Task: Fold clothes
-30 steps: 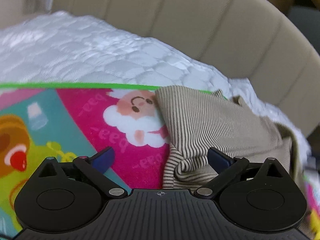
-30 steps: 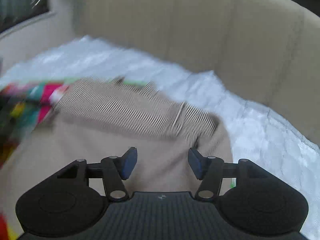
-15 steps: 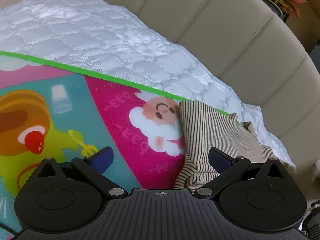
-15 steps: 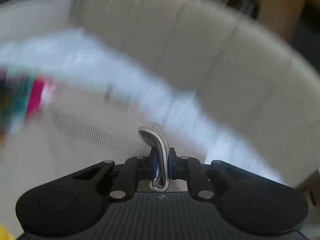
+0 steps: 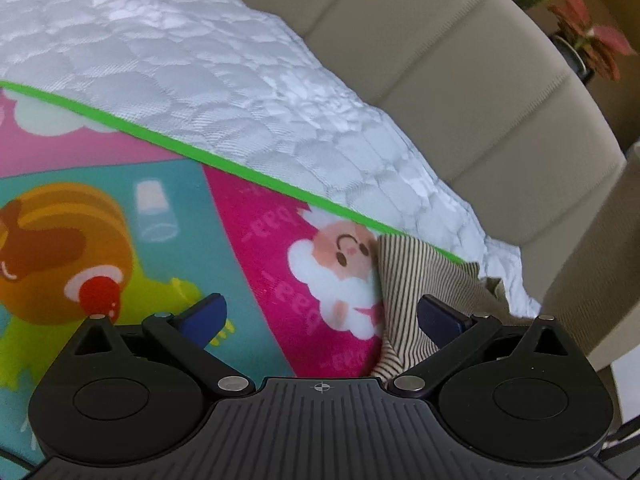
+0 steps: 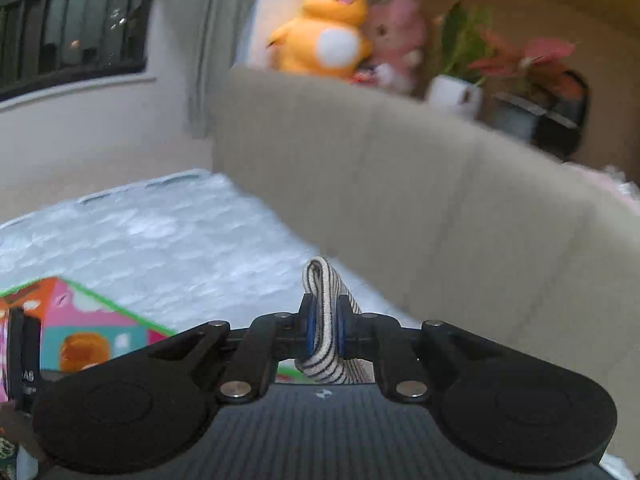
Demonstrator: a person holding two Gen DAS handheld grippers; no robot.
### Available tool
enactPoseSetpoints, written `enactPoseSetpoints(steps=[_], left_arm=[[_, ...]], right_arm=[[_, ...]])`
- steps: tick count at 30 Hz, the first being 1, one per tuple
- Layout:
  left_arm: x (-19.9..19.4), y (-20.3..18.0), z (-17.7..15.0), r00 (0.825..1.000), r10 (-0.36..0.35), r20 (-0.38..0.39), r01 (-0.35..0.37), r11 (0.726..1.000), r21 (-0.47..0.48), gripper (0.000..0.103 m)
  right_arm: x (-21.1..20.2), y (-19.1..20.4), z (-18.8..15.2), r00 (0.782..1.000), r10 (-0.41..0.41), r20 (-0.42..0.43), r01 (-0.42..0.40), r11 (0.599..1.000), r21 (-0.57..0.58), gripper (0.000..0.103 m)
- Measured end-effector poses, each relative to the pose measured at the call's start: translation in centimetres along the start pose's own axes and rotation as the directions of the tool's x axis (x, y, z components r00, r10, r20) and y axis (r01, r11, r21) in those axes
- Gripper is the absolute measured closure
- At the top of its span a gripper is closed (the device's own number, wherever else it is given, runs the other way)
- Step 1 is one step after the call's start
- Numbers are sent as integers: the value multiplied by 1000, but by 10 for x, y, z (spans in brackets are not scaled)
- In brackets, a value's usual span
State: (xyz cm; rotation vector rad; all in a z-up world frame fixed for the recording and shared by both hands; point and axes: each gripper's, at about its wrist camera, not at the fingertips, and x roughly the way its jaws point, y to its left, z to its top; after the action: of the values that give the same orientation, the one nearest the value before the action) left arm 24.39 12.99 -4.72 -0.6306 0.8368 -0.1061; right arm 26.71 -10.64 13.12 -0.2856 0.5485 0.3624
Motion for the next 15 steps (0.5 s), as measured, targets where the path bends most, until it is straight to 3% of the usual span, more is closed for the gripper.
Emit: enactPoseSetpoints(steps=[4, 7, 10, 15], left_arm=[[0, 7, 3, 1000, -7, -8, 7, 1000, -26, 0], [2, 8, 4, 1000, -2, -8, 2, 1000, -25, 0], [5, 5, 3, 1000, 6, -6, -6, 1000, -5, 0], [7, -5, -4, 1000, -17, 8, 17, 998, 55, 0]], right_arm=[[23, 31, -15, 999, 44, -27, -43, 999, 10, 84], [21, 41, -19, 998, 58, -5, -58, 998, 7, 65], [19, 31, -30, 998, 64, -4, -63, 997, 44, 61], [14, 4, -68, 997, 70, -32, -64, 984, 165, 40]])
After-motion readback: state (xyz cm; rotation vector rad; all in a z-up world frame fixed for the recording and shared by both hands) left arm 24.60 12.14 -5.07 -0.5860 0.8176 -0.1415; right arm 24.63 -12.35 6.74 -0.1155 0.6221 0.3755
